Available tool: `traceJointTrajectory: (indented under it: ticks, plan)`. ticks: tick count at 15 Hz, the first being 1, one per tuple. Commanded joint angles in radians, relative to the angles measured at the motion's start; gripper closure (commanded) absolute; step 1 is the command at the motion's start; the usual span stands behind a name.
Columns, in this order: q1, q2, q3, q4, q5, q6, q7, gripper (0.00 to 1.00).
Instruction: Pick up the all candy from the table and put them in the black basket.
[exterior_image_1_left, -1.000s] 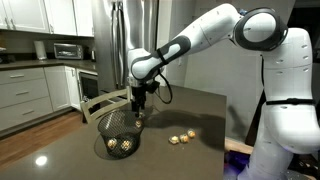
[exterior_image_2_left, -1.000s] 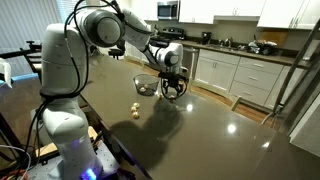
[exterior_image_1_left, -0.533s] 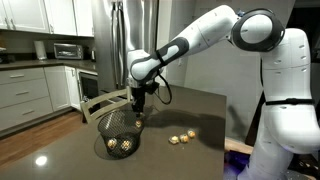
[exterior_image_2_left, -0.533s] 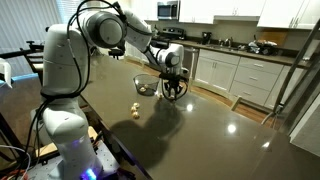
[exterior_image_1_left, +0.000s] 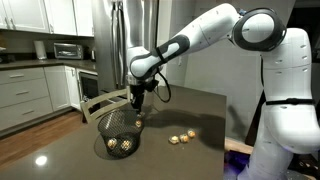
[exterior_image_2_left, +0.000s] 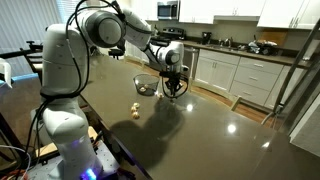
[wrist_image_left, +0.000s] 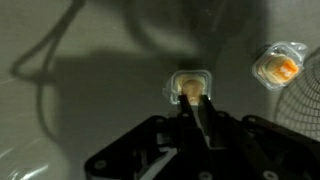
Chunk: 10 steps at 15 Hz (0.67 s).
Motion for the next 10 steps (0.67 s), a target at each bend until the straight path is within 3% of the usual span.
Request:
traceJointTrajectory:
  ticks: [1, 6, 7, 9, 10]
  plan:
    - [0.000, -0.061, 0.012, -0.017, -0.011, -0.041, 0.005, 0.96]
    - [0.006, -0.121, 0.024, -0.028, -0.017, -0.084, 0.001, 0.93]
    - [0.007, -0.126, 0.024, -0.029, -0.021, -0.088, 0.009, 0.69]
    - [0.007, -0.125, 0.023, -0.028, -0.030, -0.102, 0.014, 0.68]
    - [0.006, -0.124, 0.022, -0.029, -0.030, -0.108, 0.014, 0.62]
